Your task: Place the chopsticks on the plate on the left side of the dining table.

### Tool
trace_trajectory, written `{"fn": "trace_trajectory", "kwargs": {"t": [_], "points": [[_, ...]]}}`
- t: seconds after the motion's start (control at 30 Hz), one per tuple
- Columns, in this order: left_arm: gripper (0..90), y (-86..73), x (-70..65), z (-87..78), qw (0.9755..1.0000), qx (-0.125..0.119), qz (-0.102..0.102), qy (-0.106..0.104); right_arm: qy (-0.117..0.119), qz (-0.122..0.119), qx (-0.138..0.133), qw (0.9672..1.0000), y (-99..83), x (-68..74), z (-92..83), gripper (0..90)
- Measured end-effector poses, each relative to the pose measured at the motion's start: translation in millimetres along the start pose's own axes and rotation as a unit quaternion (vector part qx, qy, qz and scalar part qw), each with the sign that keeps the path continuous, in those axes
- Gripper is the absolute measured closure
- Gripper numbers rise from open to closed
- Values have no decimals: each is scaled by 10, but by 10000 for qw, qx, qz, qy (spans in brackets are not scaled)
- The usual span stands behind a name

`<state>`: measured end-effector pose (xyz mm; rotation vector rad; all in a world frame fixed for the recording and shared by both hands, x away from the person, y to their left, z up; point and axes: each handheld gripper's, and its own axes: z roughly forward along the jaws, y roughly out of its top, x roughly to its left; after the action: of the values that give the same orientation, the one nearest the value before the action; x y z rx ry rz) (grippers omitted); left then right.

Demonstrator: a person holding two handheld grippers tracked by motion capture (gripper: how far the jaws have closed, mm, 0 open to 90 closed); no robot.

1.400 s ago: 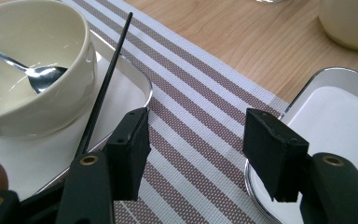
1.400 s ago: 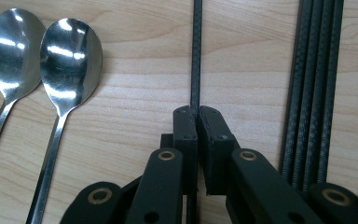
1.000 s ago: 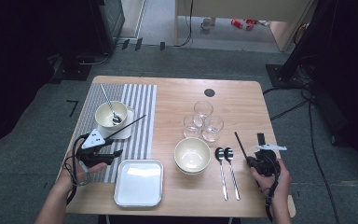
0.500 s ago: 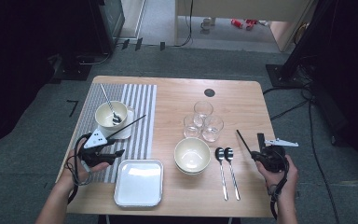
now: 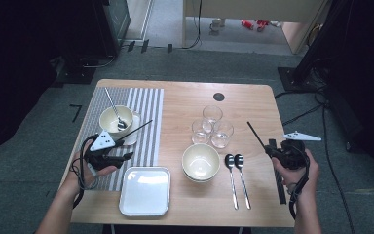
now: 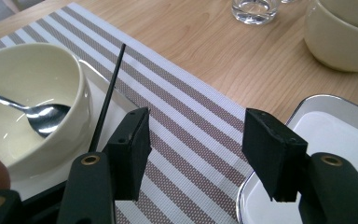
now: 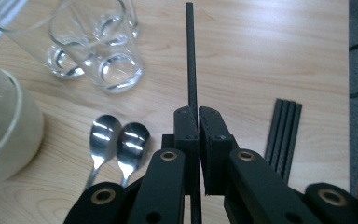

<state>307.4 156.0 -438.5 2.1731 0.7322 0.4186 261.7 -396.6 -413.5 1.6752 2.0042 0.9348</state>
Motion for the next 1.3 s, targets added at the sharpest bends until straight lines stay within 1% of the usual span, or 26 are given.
{"fn": "trace_trajectory", "kwargs": {"t": [0.13, 0.3, 0.4, 0.5, 0.6, 0.83, 1.03, 1.17, 1.2, 1.27, 1.3], "points": [[420, 81, -13, -4, 10000, -18, 80, -15, 144, -100, -51, 9998, 98, 76, -16, 872], [420, 176, -31, -2, 9998, -25, 190, -18, 356, -241, -72, 9990, 194, 201, 14, 872], [419, 219, -41, 1, 9997, -34, 244, -24, 498, -327, -92, 9982, 243, 276, 29, 872], [419, 251, -53, 14, 9996, -40, 280, -22, 564, -414, -83, 9975, 293, 351, 46, 872], [419, 284, -64, 28, 9994, -43, 328, -33, 680, -507, -71, 9964, 343, 426, 59, 872], [419, 376, -99, 53, 9991, -122, 405, -53, 936, -706, -56, 9931, 455, 594, 100, 872], [417, 452, -148, 83, 9983, -100, 563, -99, 1099, -904, -36, 9898, 523, 721, 148, 872], [417, 513, -172, 106, 9978, -103, 649, -124, 1192, -998, -13, 9878, 561, 778, 177, 872], [417, 529, -174, 111, 9976, -104, 667, -129, 1224, -1058, -14, 9868, 571, 787, 186, 872], [417, 558, -176, 123, 9974, -118, 692, -142, 1280, -1090, 9, 9858, 592, 804, 198, 872], [417, 572, -179, 128, 9974, -119, 698, -145, 1320, -1147, 14, 9846, 602, 809, 207, 872]]}}
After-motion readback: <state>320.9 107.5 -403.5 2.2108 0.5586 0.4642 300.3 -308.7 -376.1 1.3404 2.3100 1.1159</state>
